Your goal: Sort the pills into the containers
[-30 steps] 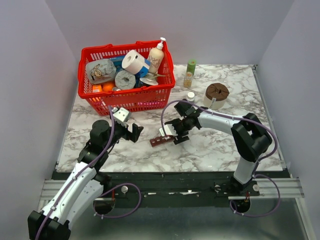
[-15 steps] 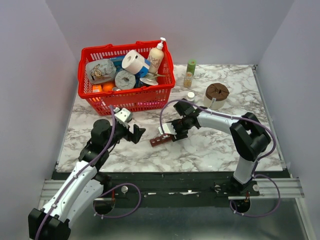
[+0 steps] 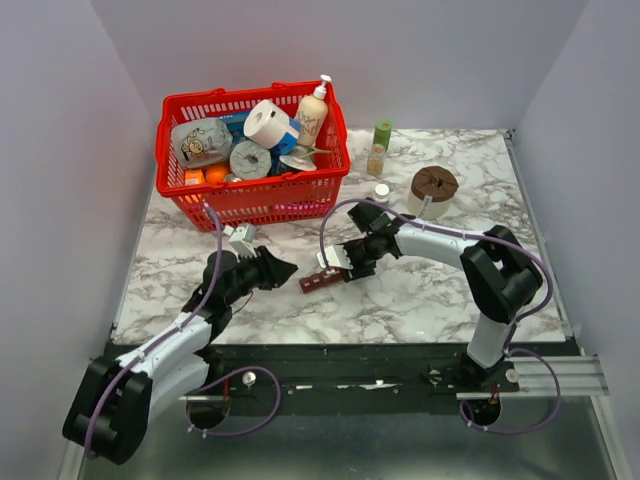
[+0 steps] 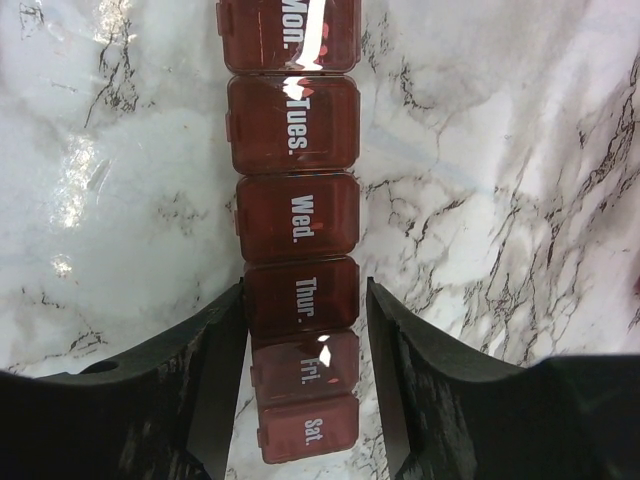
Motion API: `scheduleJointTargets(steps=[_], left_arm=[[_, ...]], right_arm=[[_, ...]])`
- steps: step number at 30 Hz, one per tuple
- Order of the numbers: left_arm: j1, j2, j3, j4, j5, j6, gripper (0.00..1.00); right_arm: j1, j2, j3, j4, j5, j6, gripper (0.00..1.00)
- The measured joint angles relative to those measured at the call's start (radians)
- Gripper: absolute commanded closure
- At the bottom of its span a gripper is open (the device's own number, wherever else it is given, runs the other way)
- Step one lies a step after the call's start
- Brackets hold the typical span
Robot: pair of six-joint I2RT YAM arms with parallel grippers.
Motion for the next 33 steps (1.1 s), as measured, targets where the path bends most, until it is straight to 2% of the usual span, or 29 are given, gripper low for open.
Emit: scheduleJointTargets(steps=[3, 10, 14, 26, 33], left_arm=[[-0.024, 0.122, -0.044, 0.143, 0.003, -0.097, 0.62], [-0.110, 0.448, -0.027, 0.501, 0.037, -0.229, 0.67], [-0.153, 0.595, 0.005, 0.614, 0.049, -0.277, 0.70], [-0.199, 0.817, 0.076, 0.685, 0.046, -0.324, 0.76], [-0.200, 0.843, 0.085, 0.666, 0.003, -0.354, 0.77]], right_arm=[[0.000, 0.000, -0.001, 0.004, 0.000, 0.006, 0.42], [0.000, 0.000, -0.001, 0.016, 0.000, 0.020, 0.42], [0.000, 0.000, -0.001, 0.022, 0.000, 0.026, 0.42], [0.004, -0.003, -0.002, 0.026, 0.000, 0.043, 0.41], [0.004, -0.009, -0.002, 0.030, 0.000, 0.050, 0.41]])
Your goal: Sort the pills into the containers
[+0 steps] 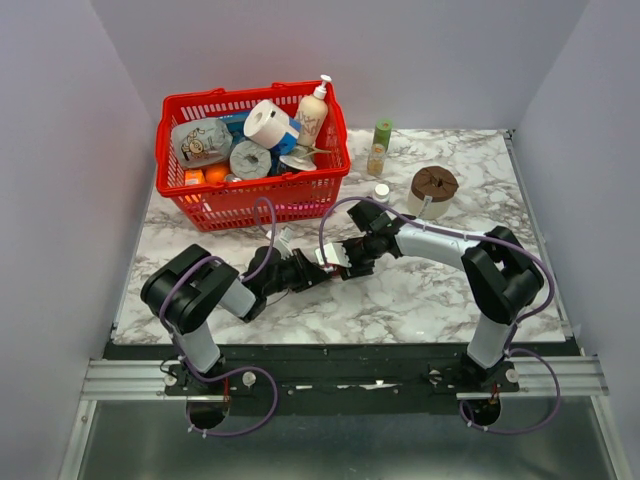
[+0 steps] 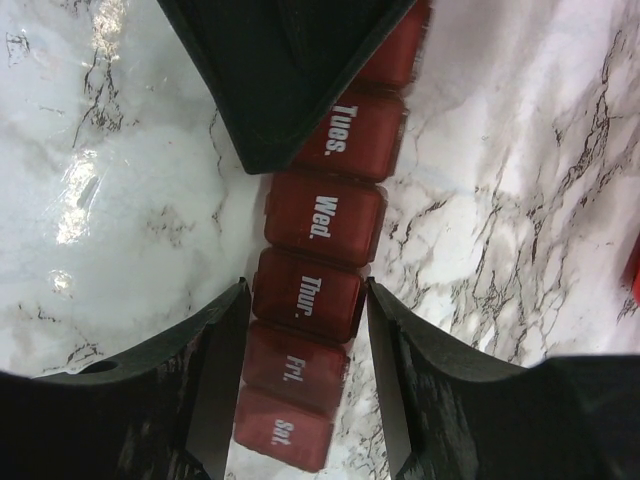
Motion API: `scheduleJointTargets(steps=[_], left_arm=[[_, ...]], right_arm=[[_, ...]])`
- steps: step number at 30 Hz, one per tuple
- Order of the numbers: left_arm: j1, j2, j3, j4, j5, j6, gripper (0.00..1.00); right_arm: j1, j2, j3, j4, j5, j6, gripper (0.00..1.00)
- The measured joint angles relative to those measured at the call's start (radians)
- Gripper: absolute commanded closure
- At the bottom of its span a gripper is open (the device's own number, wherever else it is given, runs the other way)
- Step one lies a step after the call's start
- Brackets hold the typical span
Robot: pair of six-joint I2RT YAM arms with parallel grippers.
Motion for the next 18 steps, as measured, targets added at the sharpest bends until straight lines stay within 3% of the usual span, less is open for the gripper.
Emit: scheduleJointTargets(steps=[11, 18], left_arm=[[0.000, 0.000, 0.000, -0.043, -0.021, -0.020, 0.73], [0.000, -0.086, -0.008, -0.037, -0.007, -0.013, 0.65]], right_arm=[[0.000, -0.001, -0.001, 0.021, 0.002, 0.035, 0.34], [0.000, -0.001, -0.004, 0.048, 0.019, 0.061, 0.37]])
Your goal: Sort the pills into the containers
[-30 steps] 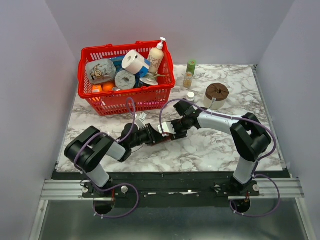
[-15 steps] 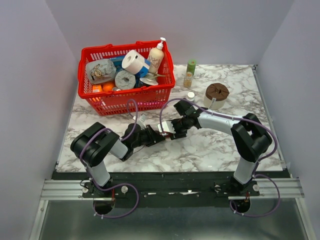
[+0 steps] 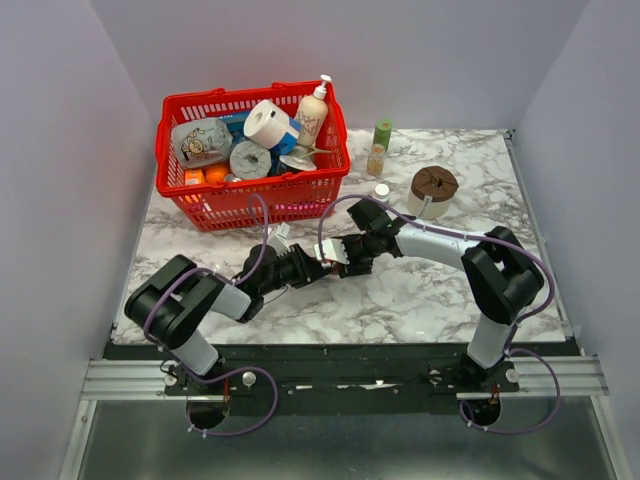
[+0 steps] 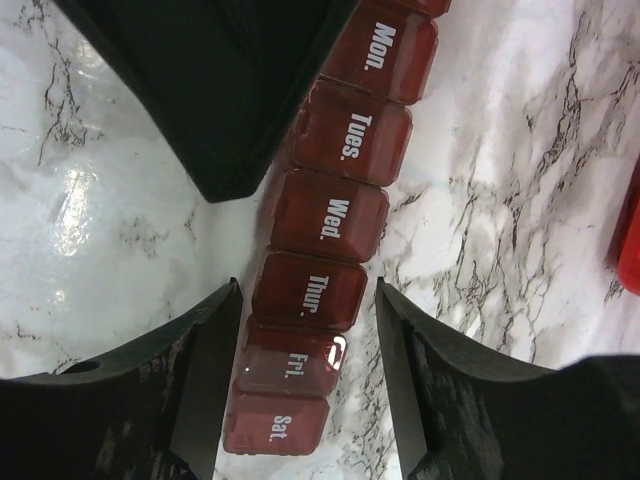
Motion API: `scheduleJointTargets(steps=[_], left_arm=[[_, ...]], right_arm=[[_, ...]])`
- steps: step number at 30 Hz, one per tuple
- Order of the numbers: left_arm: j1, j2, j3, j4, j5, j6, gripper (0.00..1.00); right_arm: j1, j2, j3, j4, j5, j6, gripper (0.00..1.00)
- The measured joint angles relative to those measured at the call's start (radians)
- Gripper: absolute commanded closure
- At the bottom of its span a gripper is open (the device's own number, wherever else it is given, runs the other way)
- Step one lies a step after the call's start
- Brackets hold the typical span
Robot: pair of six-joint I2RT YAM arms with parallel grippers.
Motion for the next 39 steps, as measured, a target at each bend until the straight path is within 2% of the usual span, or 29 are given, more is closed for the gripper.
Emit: scheduleJointTargets(steps=[5, 9, 13, 19, 21, 22, 23, 27, 30, 31, 33, 39], left_arm=[[0.000, -0.155, -0.003, -0.063, -0.005, 0.065, 0.57], [0.000, -0.277, 0.021, -0.242, -0.052, 0.173, 0.51], [0.000, -0.311, 0.048, -0.377, -0.110, 0.253, 0.42], [0.000, -0.328, 0.069, -0.522, -0.185, 0.351, 0.40], [0.000, -0.357, 0.069, -0.557, -0.214, 0.380, 0.34], [0.000, -0.372, 0.069, -0.570, -0.226, 0.390, 0.25], [0.000, -0.393, 0.068, -0.584, -0.245, 0.402, 0.23], [0.000, -0.459, 0.044, -0.589, -0.300, 0.395, 0.07], [0.014, -0.484, -0.013, -0.552, -0.317, 0.346, 0.06], [0.017, -0.483, -0.027, -0.539, -0.316, 0.329, 0.02], [0.041, -0.467, -0.070, -0.495, -0.299, 0.282, 0.01], [0.107, -0.352, -0.150, -0.266, -0.187, 0.140, 0.01]], right_arm=[[0.000, 0.001, 0.002, 0.000, 0.013, 0.013, 0.42], [0.001, 0.003, 0.010, -0.002, 0.016, 0.018, 0.39], [0.008, 0.008, 0.021, -0.003, 0.024, 0.027, 0.38], [0.023, 0.032, 0.045, -0.008, 0.041, 0.038, 0.42], [0.024, 0.045, 0.056, -0.013, 0.047, 0.040, 0.45], [0.025, 0.051, 0.060, -0.014, 0.051, 0.042, 0.46], [0.026, 0.056, 0.065, -0.018, 0.053, 0.044, 0.49], [0.026, 0.058, 0.071, -0.022, 0.065, 0.048, 0.57], [0.026, 0.057, 0.071, -0.022, 0.065, 0.049, 0.58], [0.026, 0.056, 0.071, -0.023, 0.065, 0.052, 0.59], [0.026, 0.052, 0.069, -0.025, 0.063, 0.061, 0.59], [0.026, -0.010, 0.055, -0.030, 0.018, 0.094, 0.60]])
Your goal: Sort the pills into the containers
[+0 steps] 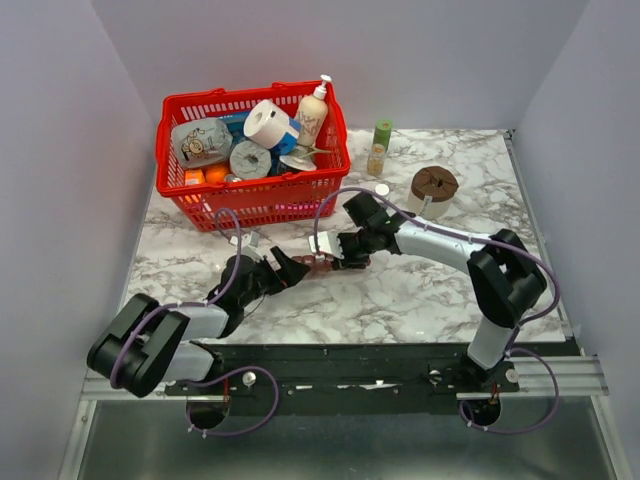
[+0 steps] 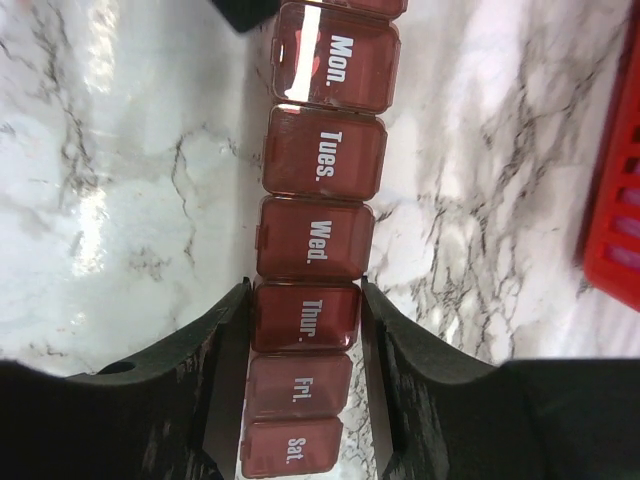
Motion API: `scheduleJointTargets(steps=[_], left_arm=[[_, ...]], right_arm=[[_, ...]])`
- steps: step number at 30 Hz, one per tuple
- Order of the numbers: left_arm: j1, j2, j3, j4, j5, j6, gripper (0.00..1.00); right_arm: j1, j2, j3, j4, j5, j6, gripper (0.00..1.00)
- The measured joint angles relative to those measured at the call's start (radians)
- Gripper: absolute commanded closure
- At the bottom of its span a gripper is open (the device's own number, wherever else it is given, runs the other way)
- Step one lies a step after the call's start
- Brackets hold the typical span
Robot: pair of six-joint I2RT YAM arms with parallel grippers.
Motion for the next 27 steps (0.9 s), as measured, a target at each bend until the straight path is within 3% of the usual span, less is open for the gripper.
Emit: scheduleJointTargets(steps=[6, 11, 15, 21, 25, 27], left_arm=[[0.039, 0.072, -0.047, 0.190, 0.080, -0.095, 0.05], [0.101, 0.173, -0.101, 0.373, 0.161, -0.206, 0.23], [0.139, 0.342, -0.092, 0.482, 0.260, -0.340, 0.29], [0.148, 0.432, -0.062, 0.521, 0.344, -0.446, 0.32], [0.148, 0.402, -0.086, 0.519, 0.359, -0.456, 0.46], [0.148, 0.393, -0.088, 0.518, 0.364, -0.466, 0.47]], right_arm=[[0.000, -0.048, -0.005, 0.002, -0.074, 0.027, 0.61], [0.000, -0.069, -0.035, 0.002, -0.132, 0.039, 0.61], [0.000, -0.077, -0.051, -0.002, -0.164, 0.049, 0.61], [0.000, -0.082, -0.051, -0.005, -0.176, 0.068, 0.62], [0.000, -0.082, -0.051, -0.005, -0.180, 0.081, 0.62], [0.000, -0.082, -0.051, -0.005, -0.185, 0.090, 0.62]])
